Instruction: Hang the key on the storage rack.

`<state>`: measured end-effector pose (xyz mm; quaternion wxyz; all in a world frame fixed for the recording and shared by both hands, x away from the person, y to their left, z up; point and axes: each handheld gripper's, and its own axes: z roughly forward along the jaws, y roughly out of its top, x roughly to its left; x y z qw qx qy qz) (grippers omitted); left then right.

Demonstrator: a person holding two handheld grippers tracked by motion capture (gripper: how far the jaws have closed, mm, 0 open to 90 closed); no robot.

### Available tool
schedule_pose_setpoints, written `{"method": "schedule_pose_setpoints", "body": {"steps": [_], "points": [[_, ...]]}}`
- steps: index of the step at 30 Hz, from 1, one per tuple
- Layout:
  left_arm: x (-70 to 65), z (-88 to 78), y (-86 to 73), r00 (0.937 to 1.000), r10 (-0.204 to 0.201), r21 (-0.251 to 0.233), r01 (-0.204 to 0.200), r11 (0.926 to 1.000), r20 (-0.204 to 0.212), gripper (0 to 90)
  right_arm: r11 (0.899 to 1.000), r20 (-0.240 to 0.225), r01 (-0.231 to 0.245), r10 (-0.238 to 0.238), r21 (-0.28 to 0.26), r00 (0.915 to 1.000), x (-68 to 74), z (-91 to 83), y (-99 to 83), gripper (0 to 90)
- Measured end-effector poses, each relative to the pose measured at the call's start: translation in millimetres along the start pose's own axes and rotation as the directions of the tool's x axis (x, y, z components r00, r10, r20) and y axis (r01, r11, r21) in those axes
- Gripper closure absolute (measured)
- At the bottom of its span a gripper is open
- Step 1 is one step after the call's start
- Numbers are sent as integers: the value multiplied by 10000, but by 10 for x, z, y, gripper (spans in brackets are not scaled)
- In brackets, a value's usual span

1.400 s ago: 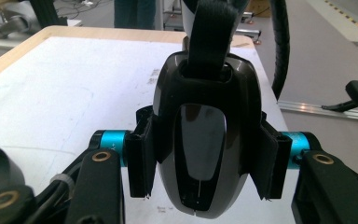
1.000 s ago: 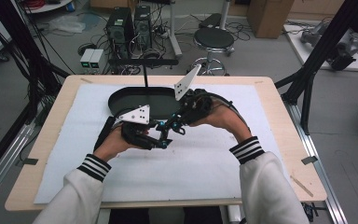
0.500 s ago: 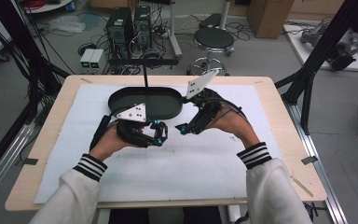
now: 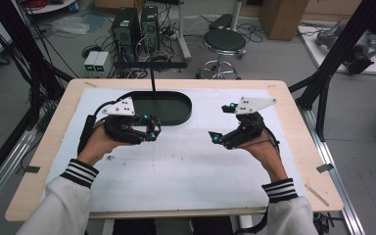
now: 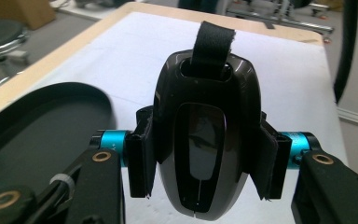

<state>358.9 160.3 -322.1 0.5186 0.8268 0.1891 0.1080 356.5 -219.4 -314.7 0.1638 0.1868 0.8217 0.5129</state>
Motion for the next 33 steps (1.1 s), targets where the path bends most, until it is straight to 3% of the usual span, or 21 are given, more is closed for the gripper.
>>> {"method": "schedule_pose_setpoints", "body": {"steps": [7,8,17,26,30,33], "points": [[91,-144,99,9950,-314,27,318,9995,-953,496,9962,896,-545,606,-683,9941,6,-232,-346,4],[101,-155,117,9938,-353,24,357,9994,-1055,496,9967,1008,-571,628,-577,9929,-1,-257,-385,4],[252,-203,235,9783,-688,214,744,9970,-1955,496,9867,1607,-1008,1209,-1279,9796,-1,-431,-724,4],[423,-175,323,9548,-1048,387,1201,9920,-2780,497,9754,2043,-1121,1509,-1896,9672,6,-540,-964,4],[507,-167,366,9451,-1135,420,1326,9903,-3065,497,9677,2325,-1265,1775,-2182,9563,26,-582,-1104,4],[567,-159,389,9341,-1181,571,1454,9877,-3369,497,9599,2536,-1207,1861,-2529,9492,43,-610,-1213,4]]}}
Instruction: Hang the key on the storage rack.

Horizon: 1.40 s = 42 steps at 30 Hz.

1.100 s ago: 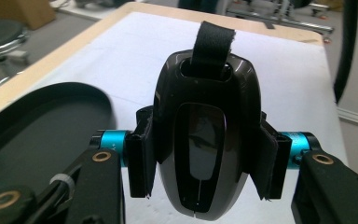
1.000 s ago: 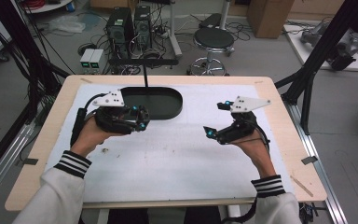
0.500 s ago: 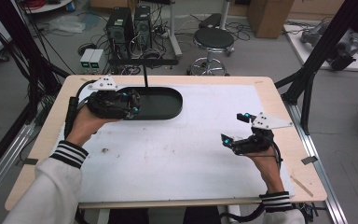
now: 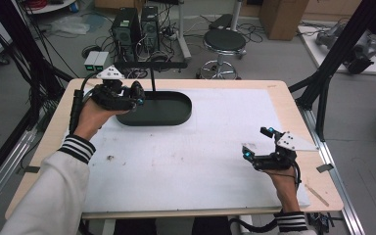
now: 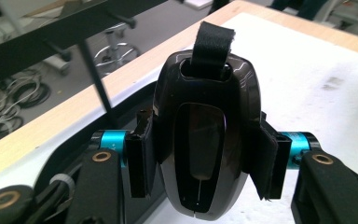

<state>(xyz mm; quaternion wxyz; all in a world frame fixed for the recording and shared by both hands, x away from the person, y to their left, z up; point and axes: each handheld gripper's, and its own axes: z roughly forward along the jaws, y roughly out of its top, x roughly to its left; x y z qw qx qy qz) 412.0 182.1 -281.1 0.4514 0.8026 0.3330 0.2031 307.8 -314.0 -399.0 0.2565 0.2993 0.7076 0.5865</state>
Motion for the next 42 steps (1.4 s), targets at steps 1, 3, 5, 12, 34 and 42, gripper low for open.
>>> {"method": "schedule_pose_setpoints", "body": {"steps": [1,3,5,12,34,42], "points": [[26,5,13,10000,-42,49,43,10000,-84,496,10000,50,12,-12,-15,10000,-5,-6,-15,4],[60,11,29,9995,-154,77,157,9998,-272,496,9999,190,48,-45,-143,9998,-12,-29,-55,4],[102,22,48,9984,-276,171,285,9994,-484,497,9994,283,-48,58,-336,9996,-17,-51,-91,4],[204,95,120,9931,-491,705,568,9959,-1067,496,9976,494,-183,216,-663,9985,-38,-115,-211,4],[387,314,327,9806,-906,1386,1155,9836,-1740,497,9954,603,-622,666,-729,9960,-107,-44,-418,4],[442,422,420,9752,-899,1831,1278,9748,-2020,497,9936,742,-686,753,-900,9944,-112,-47,-490,4]]}}
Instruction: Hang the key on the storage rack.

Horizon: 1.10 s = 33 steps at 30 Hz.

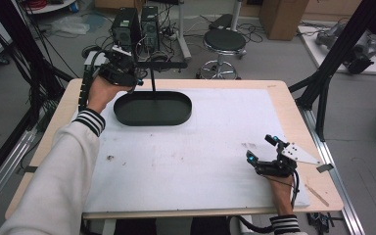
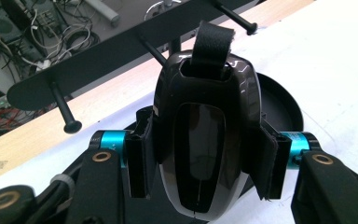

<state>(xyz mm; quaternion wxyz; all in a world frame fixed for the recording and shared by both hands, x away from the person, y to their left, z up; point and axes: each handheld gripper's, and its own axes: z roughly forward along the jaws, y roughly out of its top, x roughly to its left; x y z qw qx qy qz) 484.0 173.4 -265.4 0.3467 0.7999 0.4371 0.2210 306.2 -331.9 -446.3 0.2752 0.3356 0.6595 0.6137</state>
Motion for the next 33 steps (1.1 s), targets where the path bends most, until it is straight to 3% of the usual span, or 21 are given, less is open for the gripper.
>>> {"method": "schedule_pose_setpoints", "body": {"steps": [16,33], "points": [[28,133,161,9986,-162,509,187,9985,-503,496,9998,158,194,-193,-96,9997,24,-6,-40,5],[45,125,247,9965,-353,280,375,9989,-760,496,9998,188,175,-172,-133,9997,25,-5,-44,5]]}}
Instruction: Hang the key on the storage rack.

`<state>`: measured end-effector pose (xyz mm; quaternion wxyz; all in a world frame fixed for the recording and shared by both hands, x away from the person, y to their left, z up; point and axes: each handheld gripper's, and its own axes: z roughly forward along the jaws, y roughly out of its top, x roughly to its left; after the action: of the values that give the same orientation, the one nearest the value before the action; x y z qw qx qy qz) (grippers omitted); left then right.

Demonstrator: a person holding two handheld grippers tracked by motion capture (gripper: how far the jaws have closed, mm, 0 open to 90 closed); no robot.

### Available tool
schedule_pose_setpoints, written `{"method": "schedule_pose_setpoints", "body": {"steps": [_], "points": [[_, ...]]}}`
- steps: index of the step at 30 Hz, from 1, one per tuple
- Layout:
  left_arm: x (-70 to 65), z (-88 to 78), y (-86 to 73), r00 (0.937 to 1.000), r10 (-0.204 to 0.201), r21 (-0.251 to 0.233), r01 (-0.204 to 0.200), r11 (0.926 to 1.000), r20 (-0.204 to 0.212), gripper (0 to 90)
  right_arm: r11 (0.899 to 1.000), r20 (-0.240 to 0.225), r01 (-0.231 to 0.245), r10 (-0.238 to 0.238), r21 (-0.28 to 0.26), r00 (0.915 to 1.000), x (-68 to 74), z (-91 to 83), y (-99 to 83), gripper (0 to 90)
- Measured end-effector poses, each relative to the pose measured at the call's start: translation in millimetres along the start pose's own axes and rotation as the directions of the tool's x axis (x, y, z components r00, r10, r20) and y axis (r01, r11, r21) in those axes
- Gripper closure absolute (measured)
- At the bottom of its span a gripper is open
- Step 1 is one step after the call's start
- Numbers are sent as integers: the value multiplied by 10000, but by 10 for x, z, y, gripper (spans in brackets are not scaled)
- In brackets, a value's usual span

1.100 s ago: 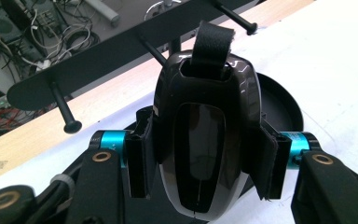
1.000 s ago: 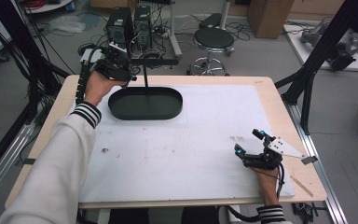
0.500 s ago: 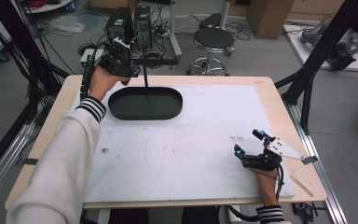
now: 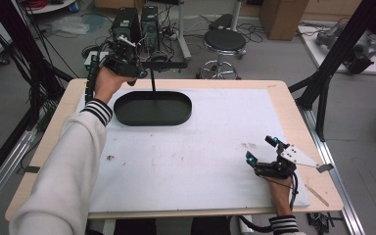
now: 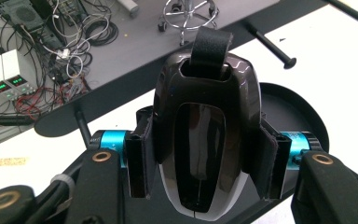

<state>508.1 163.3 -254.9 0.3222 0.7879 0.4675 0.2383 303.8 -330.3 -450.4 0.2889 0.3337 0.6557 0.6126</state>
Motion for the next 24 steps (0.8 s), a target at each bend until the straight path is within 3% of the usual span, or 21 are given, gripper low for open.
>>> {"method": "schedule_pose_setpoints", "body": {"steps": [24], "points": [[30,130,-148,9992,-294,426,305,9986,-266,497,10000,-59,-3,3,34,10000,-8,-6,0,5]]}}
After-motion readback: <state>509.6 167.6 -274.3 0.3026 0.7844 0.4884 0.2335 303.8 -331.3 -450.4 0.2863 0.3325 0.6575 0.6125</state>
